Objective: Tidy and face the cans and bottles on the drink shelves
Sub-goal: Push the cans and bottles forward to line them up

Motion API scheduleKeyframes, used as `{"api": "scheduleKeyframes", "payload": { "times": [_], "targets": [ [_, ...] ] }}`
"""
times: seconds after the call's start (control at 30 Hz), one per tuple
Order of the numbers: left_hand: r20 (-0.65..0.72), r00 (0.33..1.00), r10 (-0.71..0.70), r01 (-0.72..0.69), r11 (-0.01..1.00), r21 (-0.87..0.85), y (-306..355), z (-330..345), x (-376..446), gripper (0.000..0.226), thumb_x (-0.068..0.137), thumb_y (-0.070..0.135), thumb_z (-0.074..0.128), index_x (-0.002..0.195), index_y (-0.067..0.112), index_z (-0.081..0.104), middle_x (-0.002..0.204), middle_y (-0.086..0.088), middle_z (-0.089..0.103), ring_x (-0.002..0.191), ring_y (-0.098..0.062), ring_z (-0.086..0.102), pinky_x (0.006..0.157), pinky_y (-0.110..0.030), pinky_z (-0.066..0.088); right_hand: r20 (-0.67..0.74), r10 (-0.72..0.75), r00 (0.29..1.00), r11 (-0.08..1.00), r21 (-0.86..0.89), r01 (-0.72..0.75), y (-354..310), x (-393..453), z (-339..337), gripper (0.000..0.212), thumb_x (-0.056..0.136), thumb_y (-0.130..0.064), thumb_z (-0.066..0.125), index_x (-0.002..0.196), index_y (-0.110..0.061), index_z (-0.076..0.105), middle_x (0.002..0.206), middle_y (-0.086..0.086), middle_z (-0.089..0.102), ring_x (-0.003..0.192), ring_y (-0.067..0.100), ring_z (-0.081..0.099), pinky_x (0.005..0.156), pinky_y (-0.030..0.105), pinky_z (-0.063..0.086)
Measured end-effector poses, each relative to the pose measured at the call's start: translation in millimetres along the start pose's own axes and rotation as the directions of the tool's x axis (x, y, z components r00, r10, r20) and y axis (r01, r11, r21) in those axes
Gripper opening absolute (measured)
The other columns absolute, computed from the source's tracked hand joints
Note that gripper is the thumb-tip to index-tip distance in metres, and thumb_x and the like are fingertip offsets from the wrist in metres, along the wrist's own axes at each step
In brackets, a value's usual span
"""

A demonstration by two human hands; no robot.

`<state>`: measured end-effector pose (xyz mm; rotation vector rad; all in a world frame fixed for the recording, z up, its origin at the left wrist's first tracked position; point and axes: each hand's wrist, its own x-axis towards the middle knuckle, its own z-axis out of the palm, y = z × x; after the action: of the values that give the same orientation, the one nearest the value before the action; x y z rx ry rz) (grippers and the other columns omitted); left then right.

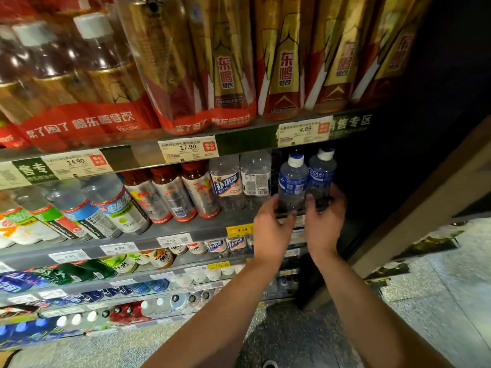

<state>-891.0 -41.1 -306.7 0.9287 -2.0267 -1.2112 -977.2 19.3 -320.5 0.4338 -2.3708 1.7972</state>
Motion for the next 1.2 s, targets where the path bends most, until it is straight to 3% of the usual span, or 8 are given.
{"api": "scheduleKeyframes", "payload": {
  "times": [0.2,0.37,0.57,0.67,0.77,0.87,1.07,1.2],
  "targets": [
    [-0.110,0.994,-0.004,0.018,0.992,0.125,13,25,11,0.050,0.086,0.020,0.072,0.134,0.025,0.058,0.108,0.005,0.074,0.090,-0.013,0.070,0.072,-0.026,0.055,0.164,0.056,0.985,0.992,-0.125,-0.036,15,28,-6,0.067,0.089,-0.019,0.070,0.148,-0.010,0.038,0.138,0.011,0.059,0.125,0.026,0.058,0.101,0.040,0.049],
    [-0.182,0.983,-0.024,0.053,0.987,0.153,10,32,21,0.039,0.088,0.018,0.071,0.126,0.026,0.062,0.100,0.005,0.075,0.086,-0.015,0.071,0.071,-0.032,0.057,0.196,0.094,0.976,0.994,-0.070,-0.082,17,35,-7,0.060,0.087,-0.013,0.074,0.139,-0.009,0.045,0.125,0.007,0.066,0.114,0.022,0.063,0.090,0.026,0.047],
    [-0.166,0.986,0.018,-0.007,0.997,0.072,8,28,19,0.034,0.092,0.015,0.067,0.125,0.021,0.065,0.101,0.002,0.076,0.088,-0.016,0.073,0.078,-0.035,0.060,0.150,0.062,0.987,0.996,-0.078,-0.051,18,34,-5,0.056,0.085,-0.014,0.076,0.134,-0.008,0.048,0.120,0.007,0.068,0.109,0.021,0.065,0.087,0.027,0.048],
    [-0.334,0.936,0.113,-0.120,0.993,-0.002,0,1,2,0.023,0.091,0.016,0.071,0.114,0.013,0.066,0.105,-0.001,0.067,0.096,-0.017,0.066,0.085,-0.040,0.057,0.159,0.060,0.985,0.994,-0.099,-0.045,21,34,-7,0.057,0.087,-0.018,0.075,0.137,-0.011,0.047,0.124,0.005,0.067,0.113,0.021,0.064,0.090,0.030,0.051],
    [-0.521,0.853,0.038,-0.035,0.999,0.016,-16,-27,4,0.052,0.085,0.018,0.078,0.128,0.011,0.051,0.125,-0.004,0.051,0.120,-0.019,0.050,0.107,-0.037,0.043,0.178,0.066,0.982,0.989,-0.142,-0.041,25,35,-6,0.058,0.089,-0.024,0.073,0.139,-0.011,0.046,0.125,0.006,0.066,0.113,0.025,0.064,0.090,0.032,0.052],
    [-0.484,0.872,-0.079,0.068,0.997,-0.039,-19,-39,12,0.076,0.083,0.023,0.081,0.144,0.012,0.037,0.141,-0.006,0.042,0.137,-0.020,0.039,0.119,-0.037,0.032,0.165,0.072,0.984,0.982,-0.183,-0.041,25,31,0,0.070,0.088,-0.032,0.074,0.145,-0.009,0.041,0.130,0.012,0.063,0.116,0.030,0.062,0.091,0.034,0.052],
    [-0.459,0.877,-0.144,0.109,0.989,-0.101,-9,-38,20,0.094,0.075,0.027,0.087,0.149,0.010,0.032,0.143,-0.007,0.036,0.138,-0.017,0.035,0.115,-0.019,0.023,-0.011,-0.075,0.997,0.994,-0.080,0.074,-8,-7,2,0.058,0.090,-0.021,0.071,0.139,-0.002,0.045,0.135,0.020,0.050,0.129,0.034,0.049,0.109,0.042,0.041],
    [-0.455,0.883,-0.112,0.092,0.994,-0.066,-13,-42,22,0.087,0.078,0.026,0.085,0.148,0.010,0.036,0.137,-0.006,0.041,0.133,-0.018,0.041,0.111,-0.017,0.028,0.223,-0.131,0.966,0.990,-0.029,0.141,-40,-42,23,0.041,0.093,-0.018,0.068,0.130,-0.008,0.054,0.123,0.007,0.059,0.112,0.016,0.057,0.098,0.035,0.051]
  ]
}}
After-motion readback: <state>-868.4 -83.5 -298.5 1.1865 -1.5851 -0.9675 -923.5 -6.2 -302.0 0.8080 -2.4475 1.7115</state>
